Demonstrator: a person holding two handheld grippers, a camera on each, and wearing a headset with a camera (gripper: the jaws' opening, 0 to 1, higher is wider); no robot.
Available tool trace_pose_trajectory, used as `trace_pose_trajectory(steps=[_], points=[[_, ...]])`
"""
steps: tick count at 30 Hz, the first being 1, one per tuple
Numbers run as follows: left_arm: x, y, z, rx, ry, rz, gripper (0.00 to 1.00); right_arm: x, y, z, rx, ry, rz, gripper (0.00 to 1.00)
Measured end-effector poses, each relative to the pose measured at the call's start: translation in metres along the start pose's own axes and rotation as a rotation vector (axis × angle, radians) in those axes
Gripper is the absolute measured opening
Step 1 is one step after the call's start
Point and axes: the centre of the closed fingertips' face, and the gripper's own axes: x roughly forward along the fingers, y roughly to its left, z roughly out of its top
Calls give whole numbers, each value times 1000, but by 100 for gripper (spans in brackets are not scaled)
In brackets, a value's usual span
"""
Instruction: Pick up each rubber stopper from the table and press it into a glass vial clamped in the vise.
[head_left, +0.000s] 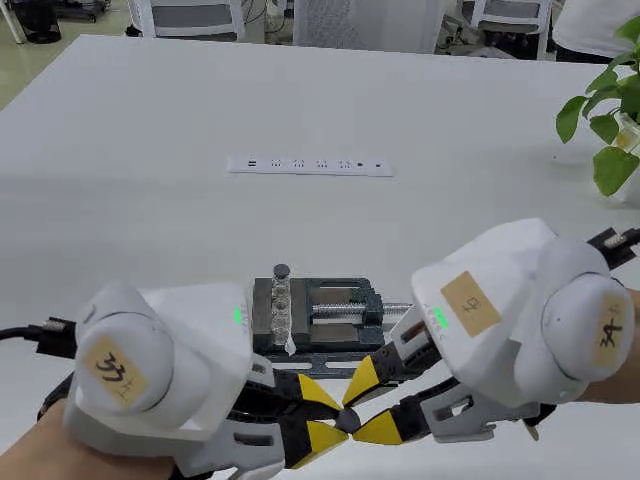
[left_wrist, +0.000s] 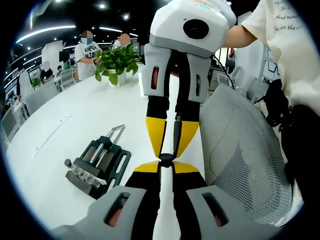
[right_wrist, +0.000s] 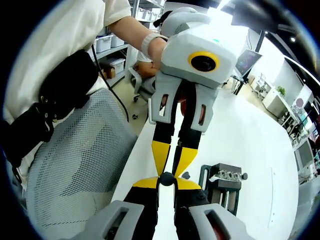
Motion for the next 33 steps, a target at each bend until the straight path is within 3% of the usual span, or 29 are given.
trace_pose_trajectory(steps=[8,12,21,24,27,30,33], points=[[-3,9,-2,-62,-31,47,8,1,-10,2,12,-15,-31,6],[-3,13,-5,-73,-33,87,20,2,-15,1,11,-10,-39,6],[-12,35,-20,-169,-45,242,52,4,-18,-5,11,2,-48,6],[-18,45,-26,-228,-53,294,64,4,-18,-7,13,4,-45,6],[-29,61,-39,-304,-42,369,80,5,-18,-8,11,6,-45,6],[-35,66,-39,-371,-73,396,87,5,-19,-9,10,7,-45,6],[-38,67,-41,-401,-84,411,91,6,-20,-11,13,8,-43,6]])
